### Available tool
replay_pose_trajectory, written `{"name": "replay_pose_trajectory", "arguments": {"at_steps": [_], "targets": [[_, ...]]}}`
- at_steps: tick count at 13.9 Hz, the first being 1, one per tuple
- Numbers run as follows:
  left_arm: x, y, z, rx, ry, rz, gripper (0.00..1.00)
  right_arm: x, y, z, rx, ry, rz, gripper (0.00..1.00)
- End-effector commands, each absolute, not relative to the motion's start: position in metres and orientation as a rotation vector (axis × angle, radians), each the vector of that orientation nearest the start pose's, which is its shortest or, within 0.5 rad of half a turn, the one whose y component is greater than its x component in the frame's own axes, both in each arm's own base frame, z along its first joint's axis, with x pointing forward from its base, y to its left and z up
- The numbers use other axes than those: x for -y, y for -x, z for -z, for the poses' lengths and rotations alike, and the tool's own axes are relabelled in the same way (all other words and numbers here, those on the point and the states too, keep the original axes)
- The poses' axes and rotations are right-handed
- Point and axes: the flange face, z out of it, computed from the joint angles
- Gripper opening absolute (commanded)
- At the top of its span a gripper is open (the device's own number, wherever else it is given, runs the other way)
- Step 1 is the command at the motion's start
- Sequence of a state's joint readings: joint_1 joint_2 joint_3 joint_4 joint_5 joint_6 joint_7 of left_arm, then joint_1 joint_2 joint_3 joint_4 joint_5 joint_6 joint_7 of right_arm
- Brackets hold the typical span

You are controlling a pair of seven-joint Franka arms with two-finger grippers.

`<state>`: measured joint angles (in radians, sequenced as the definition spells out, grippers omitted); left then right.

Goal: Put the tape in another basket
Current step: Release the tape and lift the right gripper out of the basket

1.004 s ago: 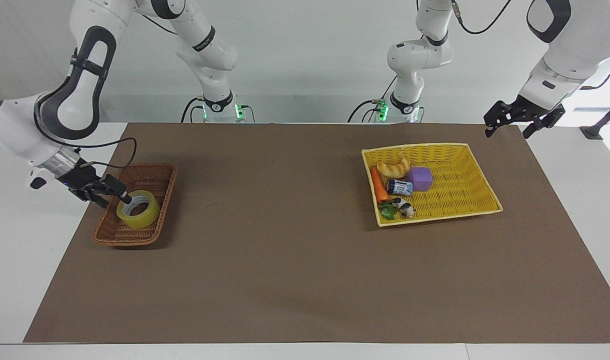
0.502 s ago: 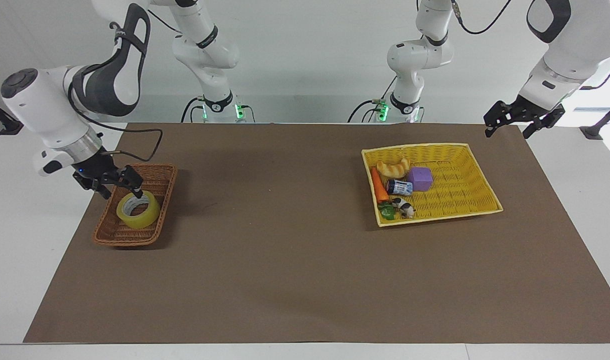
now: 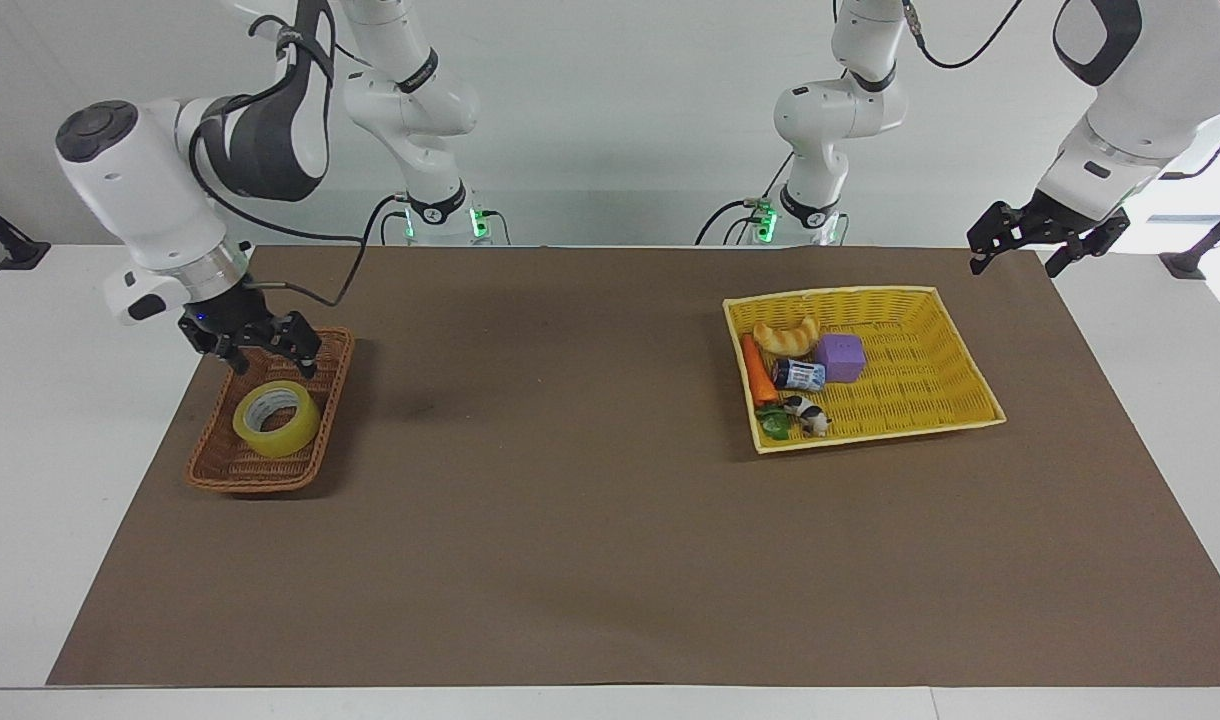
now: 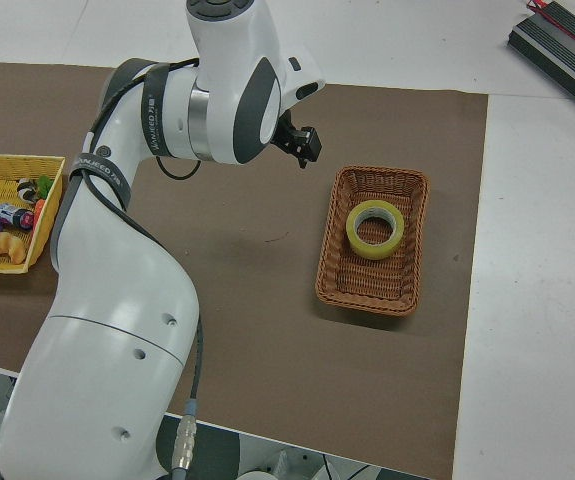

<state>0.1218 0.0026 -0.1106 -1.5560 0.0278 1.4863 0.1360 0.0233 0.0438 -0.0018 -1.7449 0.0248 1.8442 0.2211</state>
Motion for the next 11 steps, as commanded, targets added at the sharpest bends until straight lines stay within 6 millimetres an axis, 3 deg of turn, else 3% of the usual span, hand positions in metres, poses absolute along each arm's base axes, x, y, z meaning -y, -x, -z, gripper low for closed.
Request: {"name": "replay_pose_trajectory", "arguments": {"at_steps": [1, 3, 5, 9, 11], "targets": [[-0.012, -0.546, -0.628, -0.200, 3.092, -0.115, 1.00, -0.053, -0.564, -0.554, -0.405, 3.114, 0.101, 1.00], [-0.012, -0.546, -0.628, -0.202, 3.092, -0.115, 1.00, -0.074, -0.558, -0.566, -0.419, 3.106, 0.117, 1.00], [-0.012, -0.546, -0.628, -0.200, 3.092, -0.115, 1.00, -0.076, -0.556, -0.585, -0.405, 3.102, 0.145, 1.00], [-0.012, -0.546, -0.628, -0.200, 3.092, -0.115, 1.00, -0.056, -0.547, -0.632, -0.378, 3.106, 0.122, 1.00], [-0.012, -0.546, -0.628, -0.200, 3.092, -0.115, 1.00, -0.031, -0.542, -0.654, -0.349, 3.106, 0.101, 1.00]]}}
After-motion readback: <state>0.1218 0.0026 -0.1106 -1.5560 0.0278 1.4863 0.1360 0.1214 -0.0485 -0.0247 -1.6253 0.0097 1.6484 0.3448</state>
